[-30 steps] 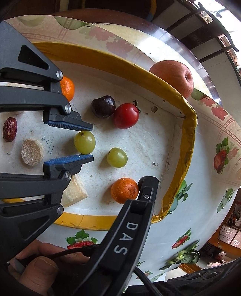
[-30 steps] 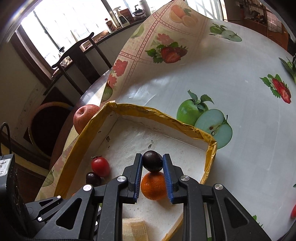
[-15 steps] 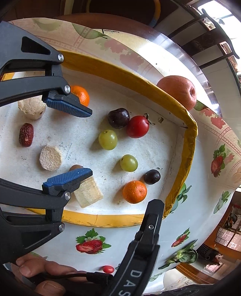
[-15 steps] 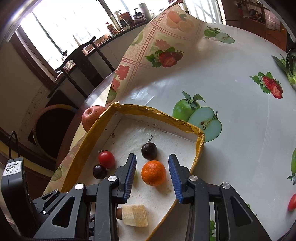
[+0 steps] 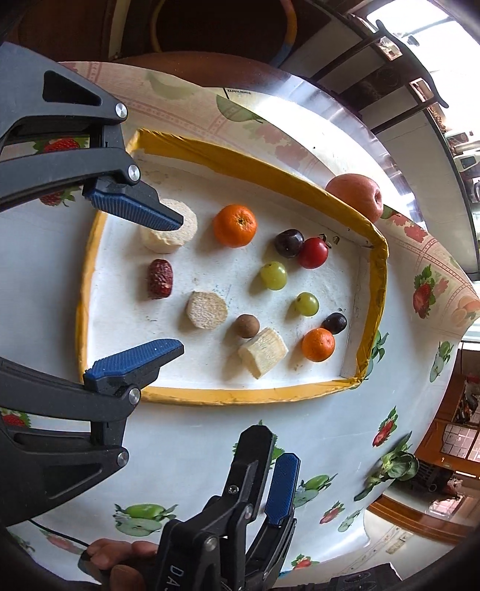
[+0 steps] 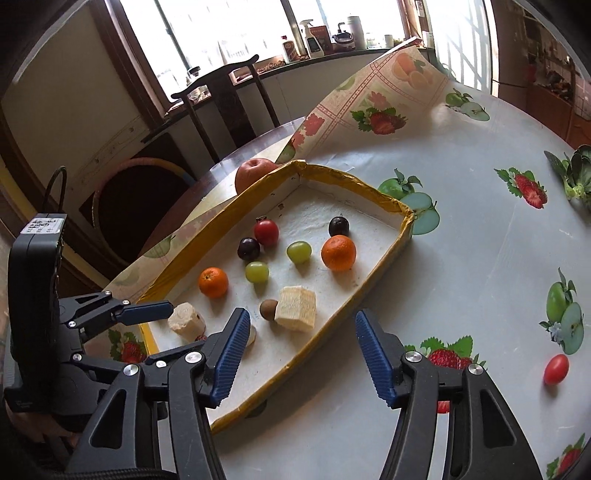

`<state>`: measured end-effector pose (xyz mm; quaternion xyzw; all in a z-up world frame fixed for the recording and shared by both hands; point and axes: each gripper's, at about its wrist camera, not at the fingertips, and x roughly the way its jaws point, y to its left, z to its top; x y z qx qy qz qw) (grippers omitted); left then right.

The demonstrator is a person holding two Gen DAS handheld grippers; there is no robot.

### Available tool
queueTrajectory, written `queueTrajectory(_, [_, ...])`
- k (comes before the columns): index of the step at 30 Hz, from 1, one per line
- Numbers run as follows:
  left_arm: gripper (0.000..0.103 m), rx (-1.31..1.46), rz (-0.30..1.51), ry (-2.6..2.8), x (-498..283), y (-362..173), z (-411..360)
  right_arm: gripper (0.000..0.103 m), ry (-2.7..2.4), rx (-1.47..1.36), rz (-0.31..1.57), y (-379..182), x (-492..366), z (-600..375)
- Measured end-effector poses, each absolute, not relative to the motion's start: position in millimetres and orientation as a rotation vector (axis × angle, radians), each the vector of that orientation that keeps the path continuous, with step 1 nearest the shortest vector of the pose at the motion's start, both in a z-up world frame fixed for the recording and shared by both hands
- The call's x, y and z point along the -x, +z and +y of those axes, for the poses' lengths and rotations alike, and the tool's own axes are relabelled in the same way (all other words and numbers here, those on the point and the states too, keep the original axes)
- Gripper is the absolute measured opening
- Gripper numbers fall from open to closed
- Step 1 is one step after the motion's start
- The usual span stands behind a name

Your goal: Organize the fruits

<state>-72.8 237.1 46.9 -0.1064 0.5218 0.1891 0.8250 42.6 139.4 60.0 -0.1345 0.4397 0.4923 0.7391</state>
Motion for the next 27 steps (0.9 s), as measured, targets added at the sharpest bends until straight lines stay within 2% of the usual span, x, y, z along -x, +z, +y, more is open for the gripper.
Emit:
queueTrajectory(1, [0.06,0.217,1.104,0.397,78,50,235,0.065,1.096,0.301,0.963,60,-38,135])
queueTrajectory(3, [0.072,0.191,1.091,0.396,89,55,228,0.067,1.119,0.343,0.946,59,-26,127])
queueTrajectory(5, [0.078,0.159,1.061,0.401,101,63,221,0.068,1.151,0.405,0.924,58,-12,123])
queueTrajectory(13, [0.078,0.175,1.033,0.386,137,76,209,0.072,1.285,0.657,0.763,56,58,102])
queueTrajectory(27, [0.078,0.154,1.009,0.387,159,88,199,0.072,1.317,0.674,0.726,68,89,96])
